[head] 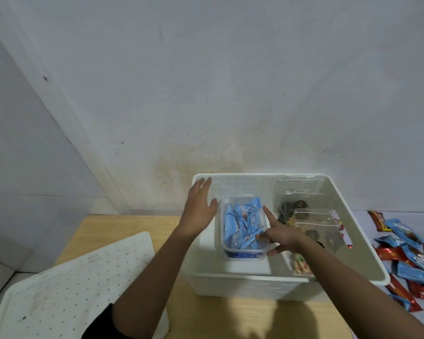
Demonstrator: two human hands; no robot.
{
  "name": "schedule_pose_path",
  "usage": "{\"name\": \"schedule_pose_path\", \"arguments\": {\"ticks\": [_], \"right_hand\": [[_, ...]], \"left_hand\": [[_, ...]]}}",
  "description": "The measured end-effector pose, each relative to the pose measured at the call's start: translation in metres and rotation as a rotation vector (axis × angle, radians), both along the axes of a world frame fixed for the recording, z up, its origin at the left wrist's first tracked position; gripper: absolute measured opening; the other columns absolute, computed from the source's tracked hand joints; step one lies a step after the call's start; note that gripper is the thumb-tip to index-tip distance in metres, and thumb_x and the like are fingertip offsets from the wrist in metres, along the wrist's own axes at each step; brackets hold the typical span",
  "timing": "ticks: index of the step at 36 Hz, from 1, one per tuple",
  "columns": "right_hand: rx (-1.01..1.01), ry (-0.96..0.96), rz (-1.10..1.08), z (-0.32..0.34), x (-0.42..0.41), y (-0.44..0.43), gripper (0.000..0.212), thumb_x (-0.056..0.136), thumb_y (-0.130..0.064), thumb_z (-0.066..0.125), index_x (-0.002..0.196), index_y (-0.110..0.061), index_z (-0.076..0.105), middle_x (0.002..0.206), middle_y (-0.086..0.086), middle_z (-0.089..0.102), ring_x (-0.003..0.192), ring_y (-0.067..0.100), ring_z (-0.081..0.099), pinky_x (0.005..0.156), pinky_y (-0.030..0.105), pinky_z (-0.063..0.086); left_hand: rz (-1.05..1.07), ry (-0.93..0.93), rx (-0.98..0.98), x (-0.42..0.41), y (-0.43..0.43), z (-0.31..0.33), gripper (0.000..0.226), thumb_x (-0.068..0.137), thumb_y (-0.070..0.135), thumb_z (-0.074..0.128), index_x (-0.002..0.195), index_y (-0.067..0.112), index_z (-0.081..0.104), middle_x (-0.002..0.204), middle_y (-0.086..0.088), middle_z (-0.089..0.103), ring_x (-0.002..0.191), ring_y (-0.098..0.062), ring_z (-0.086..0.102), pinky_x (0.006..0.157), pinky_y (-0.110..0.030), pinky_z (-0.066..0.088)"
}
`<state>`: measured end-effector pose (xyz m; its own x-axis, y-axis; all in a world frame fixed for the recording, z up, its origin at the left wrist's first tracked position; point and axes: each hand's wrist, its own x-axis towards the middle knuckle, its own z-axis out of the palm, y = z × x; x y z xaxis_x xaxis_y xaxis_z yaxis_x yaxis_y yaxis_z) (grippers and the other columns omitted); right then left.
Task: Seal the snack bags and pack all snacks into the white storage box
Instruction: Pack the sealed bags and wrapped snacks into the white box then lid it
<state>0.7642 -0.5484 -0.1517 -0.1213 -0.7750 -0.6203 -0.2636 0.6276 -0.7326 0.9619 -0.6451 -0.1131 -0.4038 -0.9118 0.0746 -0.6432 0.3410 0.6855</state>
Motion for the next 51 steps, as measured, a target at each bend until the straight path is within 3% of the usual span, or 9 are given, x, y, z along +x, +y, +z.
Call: {"name": "schedule_pose_path", "arguments": {"ticks": [3, 6, 9, 11, 27, 32, 44, 47, 51], "right_hand": [[0.002, 0.003, 0.006, 0.002, 0.004, -0.003, 0.092, 0.089, -0.008, 0.055, 0.144, -0.047, -0.007, 0.121, 0.009, 0.056, 0.102, 0.027, 0.060, 0.086, 0.048, 0.055], [0.001, -0.008, 0.008, 0.004, 0.010, -0.006, 0.093, 0.089, -0.008, 0.055, 0.144, -0.045, -0.009, 0.123, 0.011, 0.055, 0.105, 0.029, 0.059, 0.085, 0.046, 0.055], [-0.004, -0.012, 0.004, 0.004, 0.014, -0.009, 0.093, 0.089, -0.009, 0.056, 0.144, -0.044, -0.010, 0.128, 0.012, 0.052, 0.106, 0.029, 0.058, 0.085, 0.046, 0.055], [-0.002, -0.015, -0.005, 0.002, 0.017, -0.013, 0.093, 0.089, -0.010, 0.056, 0.144, -0.044, -0.011, 0.125, 0.011, 0.054, 0.104, 0.028, 0.059, 0.086, 0.047, 0.055], [-0.032, -0.047, 0.024, 0.004, 0.065, -0.037, 0.090, 0.091, -0.008, 0.051, 0.144, -0.040, -0.015, 0.132, 0.016, 0.048, 0.110, 0.037, 0.058, 0.076, 0.044, 0.055], [-0.026, -0.065, -0.017, -0.001, 0.061, -0.037, 0.092, 0.090, 0.000, 0.047, 0.144, -0.042, -0.015, 0.122, 0.015, 0.054, 0.107, 0.044, 0.060, 0.086, 0.055, 0.052], [-0.085, -0.063, -0.009, 0.006, 0.062, -0.031, 0.089, 0.089, -0.009, 0.056, 0.146, -0.038, -0.005, 0.127, 0.010, 0.049, 0.112, 0.036, 0.056, 0.079, 0.046, 0.054], [-0.102, -0.016, 0.011, 0.010, 0.063, -0.028, 0.087, 0.089, -0.010, 0.056, 0.147, -0.035, -0.005, 0.140, 0.010, 0.044, 0.123, 0.032, 0.047, 0.090, 0.045, 0.046], [-0.179, 0.045, -0.005, 0.023, 0.055, -0.021, 0.083, 0.089, -0.006, 0.054, 0.150, -0.027, 0.001, 0.148, 0.013, 0.035, 0.132, 0.030, 0.037, 0.097, 0.039, 0.041]], "left_hand": [[0.107, -0.013, -0.021, 0.022, -0.008, -0.001, 0.058, 0.095, 0.019, 0.046, 0.147, 0.016, 0.020, 0.156, -0.005, 0.015, 0.145, -0.022, 0.010, 0.117, -0.036, 0.012], [0.136, 0.063, 0.198, 0.037, -0.007, -0.012, 0.056, 0.098, 0.022, 0.041, 0.148, 0.017, 0.017, 0.155, -0.006, 0.019, 0.142, -0.023, 0.020, 0.114, -0.037, 0.021], [0.071, 0.238, 0.287, 0.041, 0.002, -0.016, 0.044, 0.100, 0.020, 0.036, 0.143, 0.024, 0.032, 0.139, 0.000, 0.046, 0.118, -0.015, 0.049, 0.092, -0.025, 0.041], [0.063, 0.299, 0.290, 0.040, 0.003, -0.017, 0.044, 0.100, 0.017, 0.034, 0.143, 0.027, 0.033, 0.129, 0.009, 0.050, 0.108, -0.008, 0.051, 0.085, -0.020, 0.041], [0.101, 0.370, 0.326, 0.038, -0.004, -0.023, 0.046, 0.100, 0.015, 0.033, 0.145, 0.027, 0.030, 0.141, -0.003, 0.047, 0.122, -0.019, 0.050, 0.098, -0.034, 0.046], [0.088, 0.330, 0.301, 0.039, -0.005, -0.020, 0.047, 0.101, 0.013, 0.032, 0.145, 0.026, 0.028, 0.141, -0.001, 0.046, 0.121, -0.016, 0.049, 0.095, -0.026, 0.043], [0.027, 0.184, 0.189, 0.039, -0.006, -0.019, 0.041, 0.100, 0.016, 0.032, 0.138, 0.029, 0.036, 0.122, 0.006, 0.055, 0.106, -0.007, 0.055, 0.084, -0.020, 0.047], [0.077, 0.018, 0.078, 0.037, -0.006, -0.019, 0.037, 0.098, 0.017, 0.035, 0.134, 0.023, 0.040, 0.130, -0.002, 0.049, 0.121, -0.016, 0.047, 0.097, -0.032, 0.045], [0.137, -0.136, -0.063, 0.023, 0.002, -0.008, 0.045, 0.098, 0.014, 0.037, 0.142, 0.012, 0.031, 0.153, -0.006, 0.021, 0.142, -0.020, 0.016, 0.114, -0.033, 0.022]]}}
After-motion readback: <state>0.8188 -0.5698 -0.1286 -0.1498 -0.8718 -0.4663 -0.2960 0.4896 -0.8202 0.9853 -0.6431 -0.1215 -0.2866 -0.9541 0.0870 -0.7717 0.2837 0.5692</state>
